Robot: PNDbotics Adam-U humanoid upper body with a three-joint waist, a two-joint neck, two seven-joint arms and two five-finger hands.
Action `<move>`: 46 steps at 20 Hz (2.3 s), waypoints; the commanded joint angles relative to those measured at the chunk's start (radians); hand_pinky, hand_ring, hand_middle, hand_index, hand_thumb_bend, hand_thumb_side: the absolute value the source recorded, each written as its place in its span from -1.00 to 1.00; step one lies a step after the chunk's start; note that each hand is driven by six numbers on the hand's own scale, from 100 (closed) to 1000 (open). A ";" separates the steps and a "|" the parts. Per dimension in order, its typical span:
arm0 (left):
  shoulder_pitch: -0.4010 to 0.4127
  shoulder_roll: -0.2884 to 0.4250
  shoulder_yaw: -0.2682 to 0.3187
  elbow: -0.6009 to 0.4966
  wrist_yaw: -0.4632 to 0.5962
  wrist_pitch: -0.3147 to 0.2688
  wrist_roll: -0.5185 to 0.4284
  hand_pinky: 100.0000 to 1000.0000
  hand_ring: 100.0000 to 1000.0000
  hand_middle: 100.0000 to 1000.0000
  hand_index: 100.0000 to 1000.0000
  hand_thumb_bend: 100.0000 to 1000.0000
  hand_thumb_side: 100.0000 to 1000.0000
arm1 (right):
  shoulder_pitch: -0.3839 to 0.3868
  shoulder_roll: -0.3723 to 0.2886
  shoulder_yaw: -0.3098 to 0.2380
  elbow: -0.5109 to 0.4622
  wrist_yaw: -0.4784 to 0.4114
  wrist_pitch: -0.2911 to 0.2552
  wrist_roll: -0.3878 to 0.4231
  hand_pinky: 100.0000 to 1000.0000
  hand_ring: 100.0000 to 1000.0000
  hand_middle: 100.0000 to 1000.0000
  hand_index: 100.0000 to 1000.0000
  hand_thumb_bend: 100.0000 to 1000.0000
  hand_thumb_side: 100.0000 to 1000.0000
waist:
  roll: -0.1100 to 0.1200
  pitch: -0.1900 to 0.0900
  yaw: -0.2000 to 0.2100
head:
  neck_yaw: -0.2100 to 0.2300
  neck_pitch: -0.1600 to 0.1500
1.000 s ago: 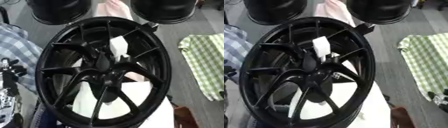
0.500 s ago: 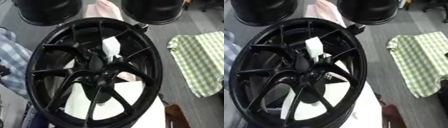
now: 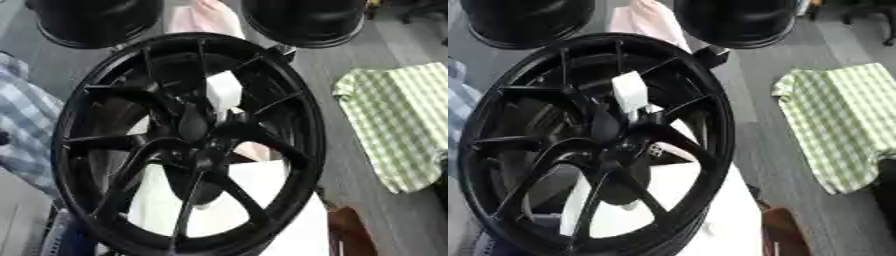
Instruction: Pull the pin out of the wheel hub.
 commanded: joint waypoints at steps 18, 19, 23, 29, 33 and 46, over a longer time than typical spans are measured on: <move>0.021 0.034 -0.005 -0.060 0.042 0.038 -0.009 0.15 -0.03 -0.22 0.28 -1.00 0.63 | -0.371 0.536 0.166 0.331 0.272 -0.165 0.443 0.60 0.62 0.51 0.66 0.25 -0.72 | -0.023 -0.076 0.001 | -0.085 0.055; 0.021 0.033 -0.005 -0.059 0.042 0.039 -0.008 0.15 -0.03 -0.22 0.28 -1.00 0.63 | -0.365 0.549 0.170 0.326 0.283 -0.167 0.445 0.59 0.62 0.51 0.67 0.25 -0.69 | -0.023 -0.076 0.002 | -0.089 0.054; 0.018 0.033 -0.006 -0.048 0.039 0.047 -0.003 0.15 -0.03 -0.22 0.28 -1.00 0.65 | -0.337 0.594 0.189 0.285 0.305 -0.163 0.442 0.54 0.60 0.50 0.68 0.29 -0.68 | -0.024 -0.076 0.005 | -0.090 0.040; 0.011 0.025 -0.009 -0.041 0.039 0.053 -0.004 0.15 -0.03 -0.22 0.28 -1.00 0.66 | -0.315 0.614 0.219 0.192 0.265 -0.102 0.399 0.48 0.57 0.49 0.68 0.35 -0.62 | -0.025 -0.078 0.017 | -0.101 0.036; 0.008 0.021 -0.010 -0.042 0.039 0.058 -0.004 0.15 -0.02 -0.21 0.28 -1.00 0.66 | -0.302 0.618 0.252 0.152 0.227 -0.032 0.386 0.43 0.55 0.47 0.68 0.29 -0.66 | -0.025 -0.078 0.023 | -0.109 0.035; -0.001 0.014 -0.008 -0.039 0.048 0.070 -0.002 0.15 -0.02 -0.22 0.28 -1.00 0.68 | -0.274 0.610 0.310 0.076 0.069 0.220 0.473 0.38 0.49 0.39 0.63 0.20 -0.64 | -0.023 -0.071 0.036 | -0.116 0.029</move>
